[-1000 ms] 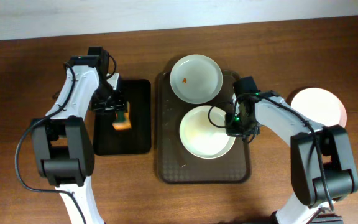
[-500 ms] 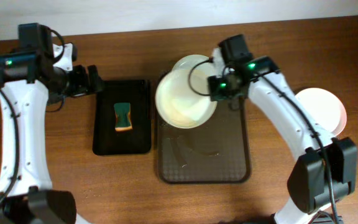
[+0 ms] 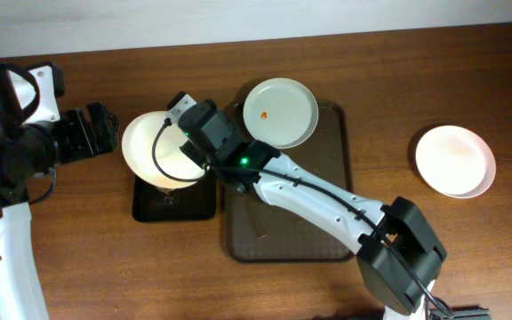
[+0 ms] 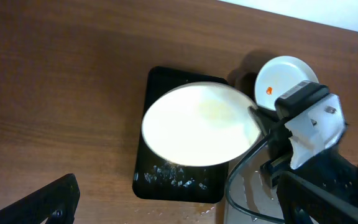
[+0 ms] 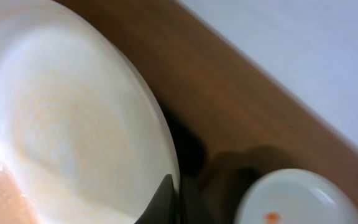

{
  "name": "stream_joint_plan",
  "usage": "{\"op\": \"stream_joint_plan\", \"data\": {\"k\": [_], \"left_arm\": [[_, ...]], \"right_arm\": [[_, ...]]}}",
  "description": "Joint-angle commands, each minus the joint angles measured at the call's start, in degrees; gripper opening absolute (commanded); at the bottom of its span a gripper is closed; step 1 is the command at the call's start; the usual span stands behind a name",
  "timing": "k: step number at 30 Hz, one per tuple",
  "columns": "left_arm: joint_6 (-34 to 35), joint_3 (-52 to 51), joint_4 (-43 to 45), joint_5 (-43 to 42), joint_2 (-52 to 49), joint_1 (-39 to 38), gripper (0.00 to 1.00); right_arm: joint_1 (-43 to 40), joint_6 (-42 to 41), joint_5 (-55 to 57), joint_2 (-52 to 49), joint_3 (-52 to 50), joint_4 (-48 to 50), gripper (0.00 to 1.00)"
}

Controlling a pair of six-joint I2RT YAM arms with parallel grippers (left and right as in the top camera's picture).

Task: Clean dirty plates on tray and stack at the side
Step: 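Lift the plate and tilt it over the black tray with right gripper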

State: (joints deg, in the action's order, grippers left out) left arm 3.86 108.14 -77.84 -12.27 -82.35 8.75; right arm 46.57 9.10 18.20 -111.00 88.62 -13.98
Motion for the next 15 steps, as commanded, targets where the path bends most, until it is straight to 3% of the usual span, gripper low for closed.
{"op": "stream_joint_plan", "data": {"k": [1,7,15], "left_arm": [[-0.7,0.6,0.1,1.2,0.6,0.2,1.00],[-0.7,0.6,0.1,1.2,0.6,0.2,1.00],[-0.7,0.6,0.0,1.2,0.6,0.2,1.00]], "right_arm": [[3.1,9.0,18.4,3.2,0.9,3.0,0.04],[8.4,15.6,38.1,3.2,0.9,9.4,0.04],[9.0,17.5,39.7,3.2,0.9,9.9,0.04]]}}
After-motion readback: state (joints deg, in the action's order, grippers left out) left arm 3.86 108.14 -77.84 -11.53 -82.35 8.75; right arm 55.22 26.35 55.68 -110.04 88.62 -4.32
